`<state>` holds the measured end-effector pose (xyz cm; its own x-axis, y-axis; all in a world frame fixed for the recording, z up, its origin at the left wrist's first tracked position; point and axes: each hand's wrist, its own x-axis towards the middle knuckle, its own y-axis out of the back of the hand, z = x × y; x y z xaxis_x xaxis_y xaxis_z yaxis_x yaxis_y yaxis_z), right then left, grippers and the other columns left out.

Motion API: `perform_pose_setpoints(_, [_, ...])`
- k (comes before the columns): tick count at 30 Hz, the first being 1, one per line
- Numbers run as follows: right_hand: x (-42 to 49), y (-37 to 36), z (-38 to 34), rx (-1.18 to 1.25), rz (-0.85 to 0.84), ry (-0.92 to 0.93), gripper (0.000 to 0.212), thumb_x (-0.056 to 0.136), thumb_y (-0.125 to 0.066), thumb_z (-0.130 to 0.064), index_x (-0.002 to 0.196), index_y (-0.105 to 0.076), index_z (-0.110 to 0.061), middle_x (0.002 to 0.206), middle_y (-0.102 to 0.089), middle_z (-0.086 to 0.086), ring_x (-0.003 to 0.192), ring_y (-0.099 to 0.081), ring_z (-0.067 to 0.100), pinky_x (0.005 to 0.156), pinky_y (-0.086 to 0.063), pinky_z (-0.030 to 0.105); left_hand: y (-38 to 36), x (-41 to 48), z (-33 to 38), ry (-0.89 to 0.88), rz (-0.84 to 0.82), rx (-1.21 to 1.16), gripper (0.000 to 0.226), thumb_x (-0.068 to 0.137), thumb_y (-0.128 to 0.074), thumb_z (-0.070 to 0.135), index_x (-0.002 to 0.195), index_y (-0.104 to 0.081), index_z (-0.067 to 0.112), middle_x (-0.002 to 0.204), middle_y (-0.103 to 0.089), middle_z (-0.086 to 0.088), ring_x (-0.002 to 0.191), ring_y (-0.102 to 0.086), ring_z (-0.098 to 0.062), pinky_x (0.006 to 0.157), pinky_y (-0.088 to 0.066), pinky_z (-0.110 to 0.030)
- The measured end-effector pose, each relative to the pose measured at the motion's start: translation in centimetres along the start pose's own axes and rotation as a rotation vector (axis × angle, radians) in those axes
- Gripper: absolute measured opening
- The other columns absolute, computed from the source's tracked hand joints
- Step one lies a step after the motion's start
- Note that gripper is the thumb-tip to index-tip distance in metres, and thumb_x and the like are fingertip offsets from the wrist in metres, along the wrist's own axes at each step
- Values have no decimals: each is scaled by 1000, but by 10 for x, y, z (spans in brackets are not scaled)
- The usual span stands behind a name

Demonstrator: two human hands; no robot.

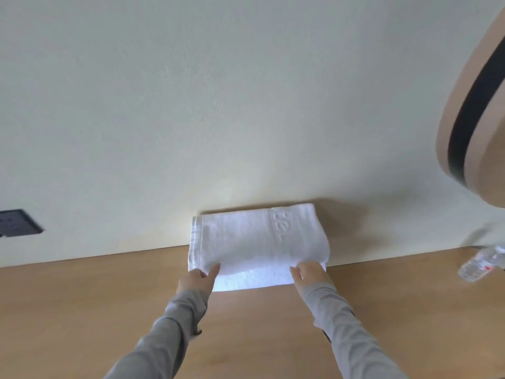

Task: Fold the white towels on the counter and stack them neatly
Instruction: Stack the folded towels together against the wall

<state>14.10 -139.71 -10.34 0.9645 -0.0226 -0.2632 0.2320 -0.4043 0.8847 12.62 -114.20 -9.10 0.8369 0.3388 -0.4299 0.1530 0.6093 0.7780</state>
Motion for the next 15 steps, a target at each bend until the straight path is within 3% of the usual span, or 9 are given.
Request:
perform_pose_setpoints(2, [8,-10,8,87,-72,-59,35,98,-34,-39,78,-52,-16,89,-56,3,92,-52,21,76,-38,28,-13,5,1,104,-105,-201,50,91,-43,57,72,-52,11,80,-62,-7,86,-63,-27,79,-49,-31])
perform_pose_setpoints(4, [15,-11,15,338,-87,-197,42,96,-37,-45,97,-58,-8,95,-61,8,87,-55,21,72,-37,27,-24,9,4,247,-147,-615,53,87,-54,53,94,-56,1,87,-62,-12,81,-62,-28,73,-52,-34])
perform_pose_setpoints(7, [24,-10,21,1086,-132,-465,41,85,-56,-48,83,-55,-7,72,-55,6,66,-48,17,66,-42,26,-35,14,11,405,-173,-1008,60,77,-66,53,103,-51,1,97,-60,-13,85,-61,-26,70,-51,-34])
perform_pose_setpoints(9, [33,-17,26,1423,-109,-578,43,81,-65,-42,93,-54,-2,87,-63,14,79,-56,22,86,-50,36,-43,21,14,471,-165,-1190,62,71,-72,53,98,-51,1,96,-59,-13,89,-61,-28,75,-53,-35])
perform_pose_setpoints(11, [39,-22,27,1653,-79,-636,52,79,-69,-38,105,-50,3,99,-60,16,93,-55,25,100,-44,41,-50,26,18,506,-149,-1386,61,68,-76,48,97,-54,0,97,-59,-14,89,-61,-28,74,-52,-34])
perform_pose_setpoints(15, [49,-21,19,1987,-29,-687,47,76,-72,-39,96,-56,0,97,-60,12,99,-56,25,100,-43,38,-63,34,22,481,-1,-1627,62,70,-78,42,113,-54,4,106,-61,-14,95,-62,-25,88,-49,-33])
